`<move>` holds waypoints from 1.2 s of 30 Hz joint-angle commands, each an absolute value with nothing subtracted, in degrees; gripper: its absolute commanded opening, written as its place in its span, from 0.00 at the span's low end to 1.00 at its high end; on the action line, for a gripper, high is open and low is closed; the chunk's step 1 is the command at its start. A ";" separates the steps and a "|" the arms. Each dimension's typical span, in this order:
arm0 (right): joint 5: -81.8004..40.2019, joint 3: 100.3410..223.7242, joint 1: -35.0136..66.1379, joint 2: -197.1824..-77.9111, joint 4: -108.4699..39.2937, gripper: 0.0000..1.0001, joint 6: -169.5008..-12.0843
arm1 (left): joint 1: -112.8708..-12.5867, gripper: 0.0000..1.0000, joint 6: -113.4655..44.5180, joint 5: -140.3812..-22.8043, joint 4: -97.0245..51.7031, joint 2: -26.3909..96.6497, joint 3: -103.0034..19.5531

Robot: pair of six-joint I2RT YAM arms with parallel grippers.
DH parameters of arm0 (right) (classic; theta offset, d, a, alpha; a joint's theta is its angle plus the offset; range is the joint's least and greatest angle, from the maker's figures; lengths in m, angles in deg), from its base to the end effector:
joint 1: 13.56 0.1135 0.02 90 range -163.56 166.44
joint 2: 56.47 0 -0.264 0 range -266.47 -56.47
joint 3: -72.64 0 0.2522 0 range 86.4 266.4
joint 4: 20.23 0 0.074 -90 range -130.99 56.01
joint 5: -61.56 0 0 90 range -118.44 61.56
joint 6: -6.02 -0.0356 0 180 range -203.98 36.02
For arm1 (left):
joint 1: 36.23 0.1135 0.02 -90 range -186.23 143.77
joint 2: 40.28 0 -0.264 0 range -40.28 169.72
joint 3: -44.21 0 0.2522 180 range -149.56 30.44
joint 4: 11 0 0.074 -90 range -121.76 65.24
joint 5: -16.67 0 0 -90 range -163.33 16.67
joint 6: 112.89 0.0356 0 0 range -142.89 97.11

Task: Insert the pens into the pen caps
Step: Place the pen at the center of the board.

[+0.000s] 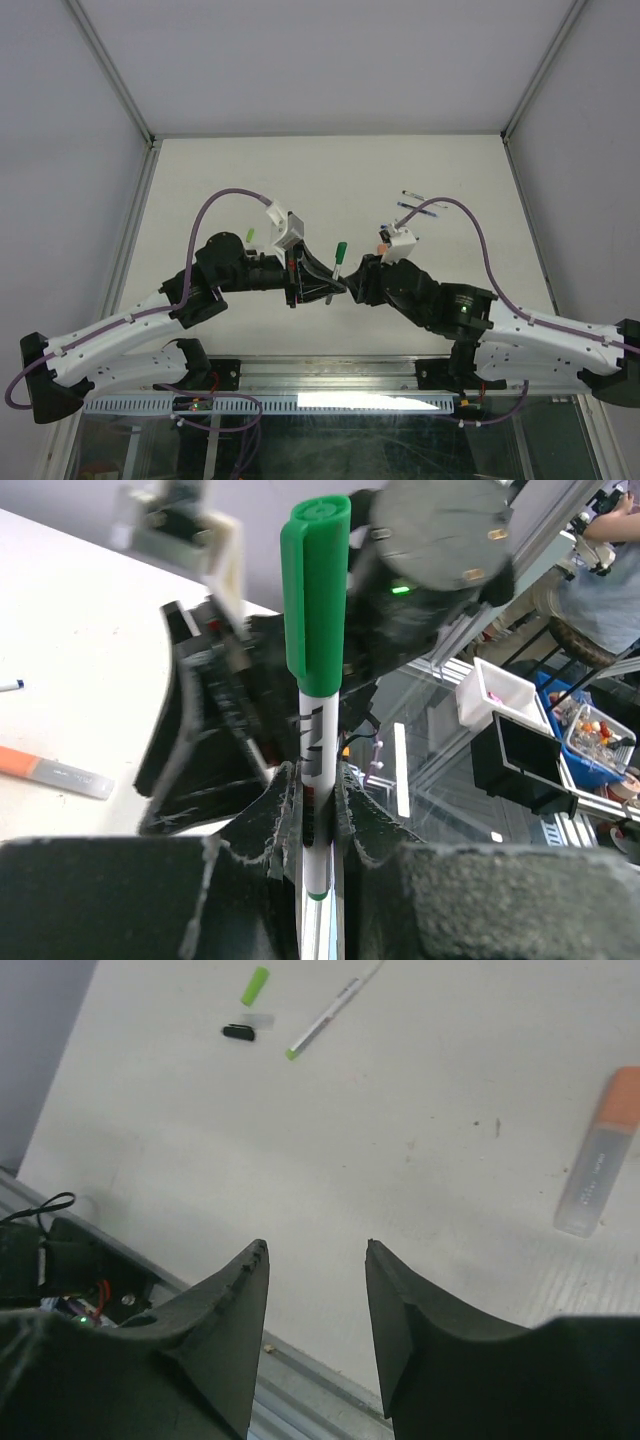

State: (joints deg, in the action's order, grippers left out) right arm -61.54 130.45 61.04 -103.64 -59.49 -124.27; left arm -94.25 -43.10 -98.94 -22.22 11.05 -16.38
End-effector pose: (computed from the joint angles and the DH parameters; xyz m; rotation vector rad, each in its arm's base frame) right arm 0.0664 0.1679 0.3039 -0.2554 2.0355 0.6876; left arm 0.0982 -0.1863 0.3566 0.9324 1.5340 -1.3782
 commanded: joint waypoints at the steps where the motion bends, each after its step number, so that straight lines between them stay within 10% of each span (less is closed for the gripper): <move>1: -49.44 131.86 52.27 -108.14 -61.32 0.46 -126.67 | -93.81 0.00 -40.95 -99.48 -21.52 11.22 -19.32; 13: -30.01 122.63 27.29 -106.74 -57.34 0.59 -133.77 | -93.50 0.00 -47.06 -72.74 -36.35 18.80 -23.29; 36: -34.60 121.49 26.62 -95.76 -68.43 0.63 -136.44 | -80.56 0.00 -52.43 -60.87 -56.55 66.71 -51.06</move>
